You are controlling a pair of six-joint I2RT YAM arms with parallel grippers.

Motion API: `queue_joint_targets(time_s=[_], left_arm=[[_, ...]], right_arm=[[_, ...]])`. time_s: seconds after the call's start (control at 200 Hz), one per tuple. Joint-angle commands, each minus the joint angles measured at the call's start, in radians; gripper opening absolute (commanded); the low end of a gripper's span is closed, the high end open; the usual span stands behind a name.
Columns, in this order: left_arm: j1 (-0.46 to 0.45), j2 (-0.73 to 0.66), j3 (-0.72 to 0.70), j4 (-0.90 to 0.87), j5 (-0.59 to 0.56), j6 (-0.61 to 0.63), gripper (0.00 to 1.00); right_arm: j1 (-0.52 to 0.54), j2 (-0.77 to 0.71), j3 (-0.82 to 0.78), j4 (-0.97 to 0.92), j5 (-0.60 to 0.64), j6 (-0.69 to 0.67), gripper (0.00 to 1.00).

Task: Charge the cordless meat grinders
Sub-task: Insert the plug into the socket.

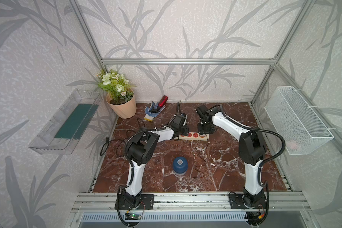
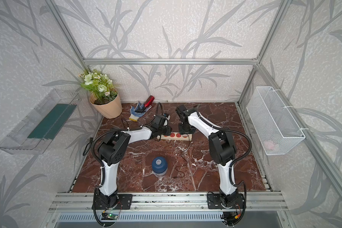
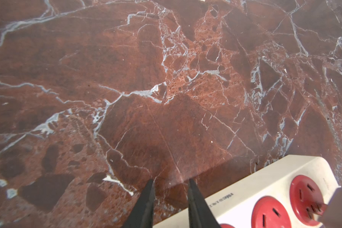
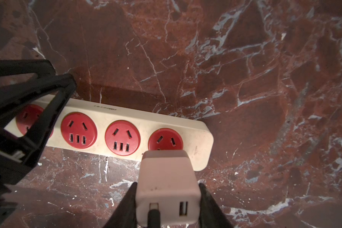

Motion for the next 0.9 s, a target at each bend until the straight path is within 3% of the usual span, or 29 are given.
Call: queue_joint_targets(time_s=[0.0, 0.895], left_arm=[[-0.008, 0.023, -0.043, -0.100, 0.023, -0.025, 0.30], [-0.009, 0.022, -0.049, -0.104, 0.023, -0.031, 0.29]], right_arm=[[0.012, 0.048, -0.041, -0.033, -0.022, -0.006, 0.08], [0.049, 0.094, -0.158, 0.039, -0.047, 0.035, 0.04]])
